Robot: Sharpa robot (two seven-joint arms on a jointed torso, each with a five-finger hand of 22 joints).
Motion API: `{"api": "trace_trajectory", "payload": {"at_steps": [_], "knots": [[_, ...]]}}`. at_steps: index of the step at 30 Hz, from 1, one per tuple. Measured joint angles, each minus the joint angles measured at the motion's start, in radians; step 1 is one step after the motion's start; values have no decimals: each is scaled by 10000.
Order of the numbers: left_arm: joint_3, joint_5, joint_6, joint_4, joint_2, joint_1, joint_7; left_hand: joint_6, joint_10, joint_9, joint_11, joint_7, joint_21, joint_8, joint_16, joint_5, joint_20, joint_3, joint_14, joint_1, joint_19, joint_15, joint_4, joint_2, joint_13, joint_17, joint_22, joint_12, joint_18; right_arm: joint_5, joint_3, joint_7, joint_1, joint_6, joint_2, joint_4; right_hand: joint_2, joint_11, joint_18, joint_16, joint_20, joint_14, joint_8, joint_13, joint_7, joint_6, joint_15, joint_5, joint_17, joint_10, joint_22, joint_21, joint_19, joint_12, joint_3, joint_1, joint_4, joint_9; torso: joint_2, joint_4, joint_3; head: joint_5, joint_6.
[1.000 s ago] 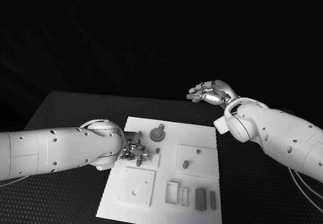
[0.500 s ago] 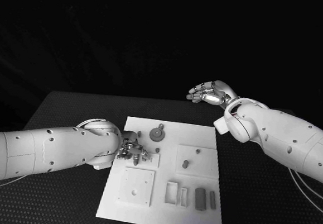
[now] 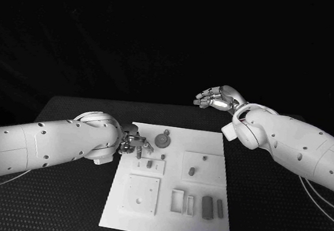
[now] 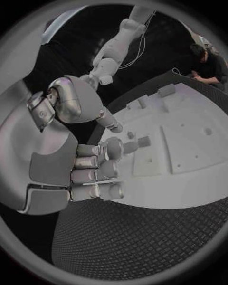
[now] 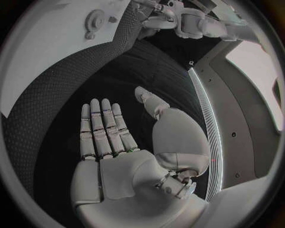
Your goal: Assemble the parts on the task board
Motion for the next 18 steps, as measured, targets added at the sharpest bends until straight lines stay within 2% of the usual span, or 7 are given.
{"api": "trace_trajectory", "payload": {"at_steps": [4, 6, 8, 12, 14, 17, 18], "knots": [[116, 102, 88, -399, 44, 197, 3, -234, -228, -10, 90, 79, -106, -97, -119, 0, 47, -59, -213, 202, -156, -23, -141, 88, -30, -74, 8, -154, -2, 0, 0, 0, -2, 0, -6, -19, 0, 0, -1, 0, 0, 0, 0, 0, 0, 0, 0, 0, -9, 0, 0, 0, 0, 0, 0, 0, 0, -7, 0, 4, -1, 1, 68], [153, 177, 129, -792, 134, 303, 17, -743, -394, -109, 210, 202, -191, -376, -193, 0, 83, -49, -340, 373, -233, 20, -256, 79, -60, -118, 8, -229, -2, 0, 0, 0, -2, 0, 2, -30, 0, 0, 0, 0, 0, 0, 0, 0, 0, 0, 0, 0, -9, 0, 0, 0, 0, 0, 0, 0, 0, -8, 0, 4, -4, 2, 106], [170, 245, 165, -1199, 265, 377, 35, -947, -473, -144, 277, 287, -229, -462, -203, 0, 73, -65, -381, 426, -253, 61, -290, 47, -72, -132, 8, -231, -2, 0, 0, 0, -4, 0, 10, -40, 0, 0, 0, 0, 0, 0, 0, 0, 0, 0, 0, 0, -9, 0, -1, 0, 0, 0, 0, 0, 0, -9, 3, 0, -7, 3, 144], [169, 340, 272, -1879, 540, 414, 76, -1852, -635, -283, 532, 565, -353, -854, -320, 0, 126, -82, -574, 598, -376, 257, -307, 47, -129, -213, 0, -351, -1, 0, 0, 0, -13, 0, 12, -46, 0, 0, 0, 0, 0, 0, 0, 0, 0, 0, 0, 0, -9, 0, 0, 0, 0, 0, 0, 0, 0, -8, 15, -19, -7, -3, 210], [168, 364, 319, -2107, 645, 428, 98, -1991, -687, -310, 595, 563, -394, -943, -347, 0, 141, -81, -623, 657, -391, 306, -307, 106, -131, -235, -14, -358, -2, 0, 0, 0, -14, 0, 0, -37, 0, 0, 0, 0, 0, 1, 0, 0, 0, 0, 0, 0, -9, 0, 8, 0, 0, 0, 0, 0, 0, -8, 21, -25, -7, -13, 228], [168, 377, 386, -2597, 879, 431, 145, -2447, -728, -349, 700, 723, -423, -1104, -348, 0, 125, -81, -678, 763, -406, 363, -306, 107, -140, -262, -20, -359, -1, 0, 0, 0, -16, 0, -18, -15, 0, 0, 0, 0, 0, 1, 0, 0, 0, 0, 0, 0, -9, 0, 8, 0, 0, 0, 0, 0, 0, -8, 35, -31, -7, -23, 256], [168, 377, 401, -2732, 951, 431, 159, -2652, -689, -354, 763, 864, -423, -1123, -347, 0, 117, -82, -673, 772, -415, 400, -306, 115, -141, -270, -20, -359, -1, 1, 0, 0, -16, 0, -23, -7, 0, 0, 0, 0, 0, 1, 0, 0, 0, 0, 0, 0, -9, 0, 8, 0, 0, 0, 0, 0, 0, -8, 41, -32, -8, -27, 263]]}}
